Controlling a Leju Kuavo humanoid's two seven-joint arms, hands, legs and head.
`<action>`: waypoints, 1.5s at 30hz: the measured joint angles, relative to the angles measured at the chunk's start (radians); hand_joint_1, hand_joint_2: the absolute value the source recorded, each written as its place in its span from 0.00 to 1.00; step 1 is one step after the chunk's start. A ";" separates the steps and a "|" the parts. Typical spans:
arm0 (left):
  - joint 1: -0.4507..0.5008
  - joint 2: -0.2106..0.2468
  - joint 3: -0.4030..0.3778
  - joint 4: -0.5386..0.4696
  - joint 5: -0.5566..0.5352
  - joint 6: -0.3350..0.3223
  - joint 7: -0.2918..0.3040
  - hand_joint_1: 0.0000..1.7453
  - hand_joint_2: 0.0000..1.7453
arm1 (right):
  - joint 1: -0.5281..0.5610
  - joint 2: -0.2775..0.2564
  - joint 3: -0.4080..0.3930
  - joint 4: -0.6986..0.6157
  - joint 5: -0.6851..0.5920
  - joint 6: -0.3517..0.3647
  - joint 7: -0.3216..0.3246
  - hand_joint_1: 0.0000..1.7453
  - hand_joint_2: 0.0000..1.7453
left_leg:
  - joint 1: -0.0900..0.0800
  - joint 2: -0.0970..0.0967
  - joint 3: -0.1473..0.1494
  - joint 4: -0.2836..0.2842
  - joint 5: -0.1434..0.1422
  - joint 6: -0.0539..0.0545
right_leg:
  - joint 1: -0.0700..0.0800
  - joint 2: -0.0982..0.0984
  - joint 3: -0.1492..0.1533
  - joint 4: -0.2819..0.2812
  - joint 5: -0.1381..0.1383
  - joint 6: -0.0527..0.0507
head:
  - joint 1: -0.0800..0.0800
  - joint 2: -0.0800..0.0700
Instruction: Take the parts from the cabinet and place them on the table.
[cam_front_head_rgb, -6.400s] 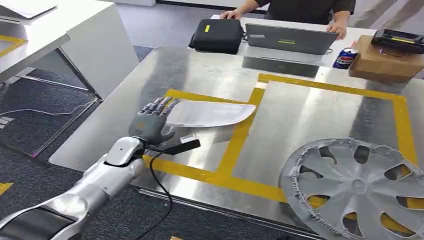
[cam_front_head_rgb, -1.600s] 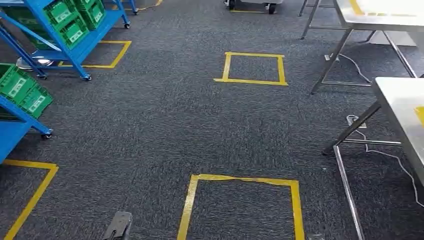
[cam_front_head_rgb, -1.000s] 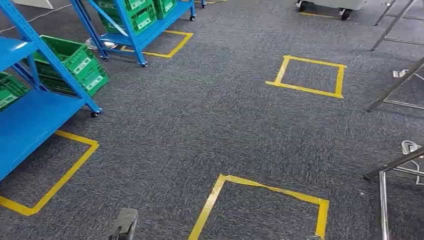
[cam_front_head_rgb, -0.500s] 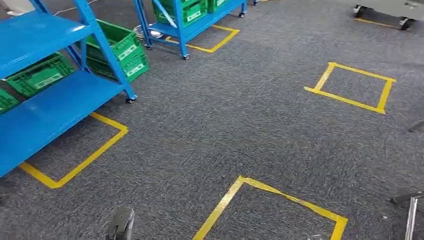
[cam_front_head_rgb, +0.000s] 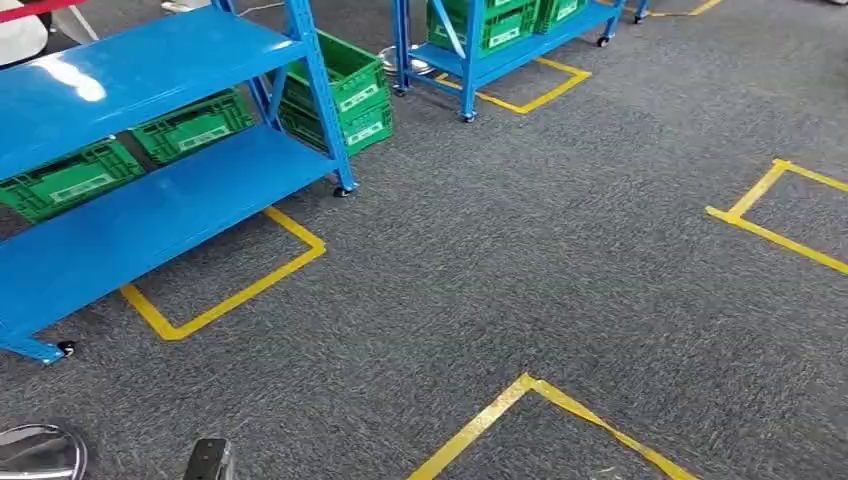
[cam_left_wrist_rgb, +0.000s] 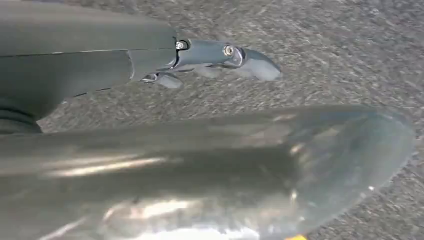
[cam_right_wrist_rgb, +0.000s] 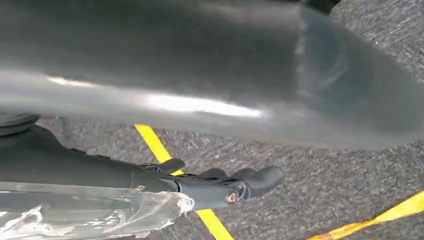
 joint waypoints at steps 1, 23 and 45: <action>0.001 0.002 0.009 0.000 0.012 0.000 0.000 0.00 0.00 | -0.001 0.003 0.005 0.000 0.010 -0.002 0.001 0.00 0.00 | -0.005 -0.008 -0.002 -0.002 -0.001 -0.007 | -0.005 -0.013 0.002 -0.009 0.004 -0.006 | -0.001 0.000; -0.004 0.044 0.055 0.000 -0.007 -0.019 0.010 0.00 0.00 | -0.011 0.043 0.050 0.000 0.057 -0.047 0.045 0.00 0.00 | -0.021 0.104 0.008 -0.015 0.018 0.035 | 0.006 -0.081 -0.099 0.291 -0.149 0.013 | -0.001 0.000; -0.013 0.023 0.030 0.000 -0.042 0.014 -0.001 0.00 0.00 | 0.001 0.041 0.045 0.000 0.056 -0.045 0.049 0.00 0.00 | -0.041 0.236 -0.018 0.011 0.008 0.025 | 0.010 -0.199 0.135 -0.016 -0.102 0.004 | -0.017 0.000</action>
